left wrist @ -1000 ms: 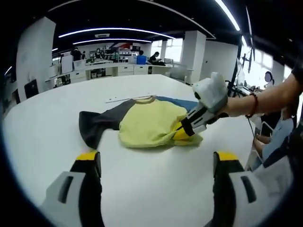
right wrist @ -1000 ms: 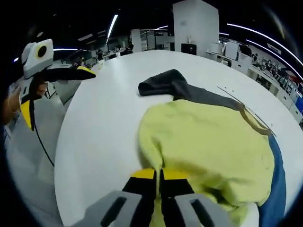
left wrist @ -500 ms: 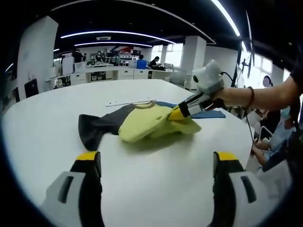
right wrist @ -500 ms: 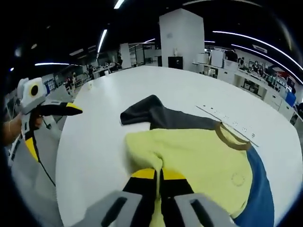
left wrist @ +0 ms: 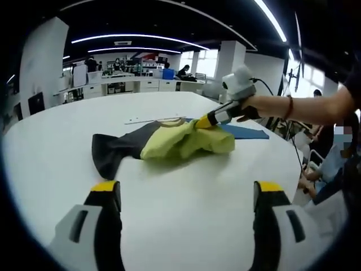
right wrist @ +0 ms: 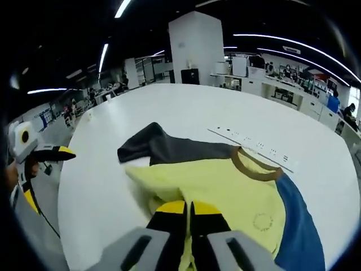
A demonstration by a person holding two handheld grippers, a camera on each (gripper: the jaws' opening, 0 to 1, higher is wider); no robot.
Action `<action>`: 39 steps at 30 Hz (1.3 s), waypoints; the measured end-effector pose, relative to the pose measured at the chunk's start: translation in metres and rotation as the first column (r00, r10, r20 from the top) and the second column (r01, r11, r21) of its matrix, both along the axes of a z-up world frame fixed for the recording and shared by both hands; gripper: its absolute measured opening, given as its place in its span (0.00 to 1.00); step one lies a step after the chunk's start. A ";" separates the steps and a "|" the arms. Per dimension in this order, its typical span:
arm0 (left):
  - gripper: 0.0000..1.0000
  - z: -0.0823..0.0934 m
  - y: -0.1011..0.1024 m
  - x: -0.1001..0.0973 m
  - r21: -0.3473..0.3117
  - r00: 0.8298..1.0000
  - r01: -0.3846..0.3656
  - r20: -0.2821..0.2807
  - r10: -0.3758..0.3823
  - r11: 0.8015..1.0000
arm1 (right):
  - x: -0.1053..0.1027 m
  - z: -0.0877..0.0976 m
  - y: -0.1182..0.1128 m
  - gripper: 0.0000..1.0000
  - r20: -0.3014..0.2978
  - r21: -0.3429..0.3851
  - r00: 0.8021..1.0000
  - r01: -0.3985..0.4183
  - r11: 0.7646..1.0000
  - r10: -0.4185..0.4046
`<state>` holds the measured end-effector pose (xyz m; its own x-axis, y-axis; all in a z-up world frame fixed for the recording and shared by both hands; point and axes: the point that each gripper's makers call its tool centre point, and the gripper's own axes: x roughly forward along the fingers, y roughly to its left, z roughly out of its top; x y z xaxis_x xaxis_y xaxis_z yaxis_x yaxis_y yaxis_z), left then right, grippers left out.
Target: Fold the garment on the visible template until the final outline fits inside the template.
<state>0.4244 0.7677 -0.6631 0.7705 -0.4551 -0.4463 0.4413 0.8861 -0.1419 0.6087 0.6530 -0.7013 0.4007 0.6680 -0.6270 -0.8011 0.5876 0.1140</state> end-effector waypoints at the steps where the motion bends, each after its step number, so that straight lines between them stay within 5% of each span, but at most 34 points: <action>1: 0.95 -0.001 0.000 0.000 0.000 1.000 0.001 -0.001 -0.001 1.000 | 0.002 -0.002 -0.001 0.00 -0.004 0.001 1.000 0.008 1.000 -0.008; 18: 0.93 -0.008 0.000 0.005 -0.001 1.000 0.001 -0.028 -0.001 1.000 | 0.016 -0.050 -0.018 0.00 -0.088 -0.084 0.994 0.064 0.994 -0.071; 20: 0.93 -0.008 0.001 0.005 0.000 1.000 -0.003 -0.026 0.003 1.000 | 0.013 -0.054 -0.022 0.00 -0.133 -0.075 0.984 0.107 0.991 -0.116; 24: 0.93 -0.007 0.002 0.005 -0.008 1.000 -0.009 -0.023 0.008 1.000 | 0.013 -0.058 -0.023 0.00 -0.129 -0.062 0.984 0.113 0.992 -0.120; 28: 0.93 -0.006 0.002 0.005 -0.005 1.000 -0.011 -0.020 0.011 1.000 | 0.014 -0.049 -0.025 0.04 -0.130 -0.030 0.981 0.142 0.989 -0.144; 33: 0.91 -0.005 0.001 0.006 -0.003 1.000 -0.007 -0.013 0.007 1.000 | 0.020 -0.028 -0.038 0.26 -0.097 0.006 0.980 0.173 0.985 -0.172; 39: 0.89 0.000 -0.004 0.013 -0.008 1.000 -0.007 0.003 0.007 1.000 | 0.018 -0.003 -0.057 0.35 -0.076 0.066 0.977 0.202 0.977 -0.197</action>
<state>0.4370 0.7641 -0.6628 0.7752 -0.4532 -0.4401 0.4354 0.8881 -0.1475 0.6264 0.5964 -0.7042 0.4884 0.6235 -0.6105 -0.6570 0.7232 0.2129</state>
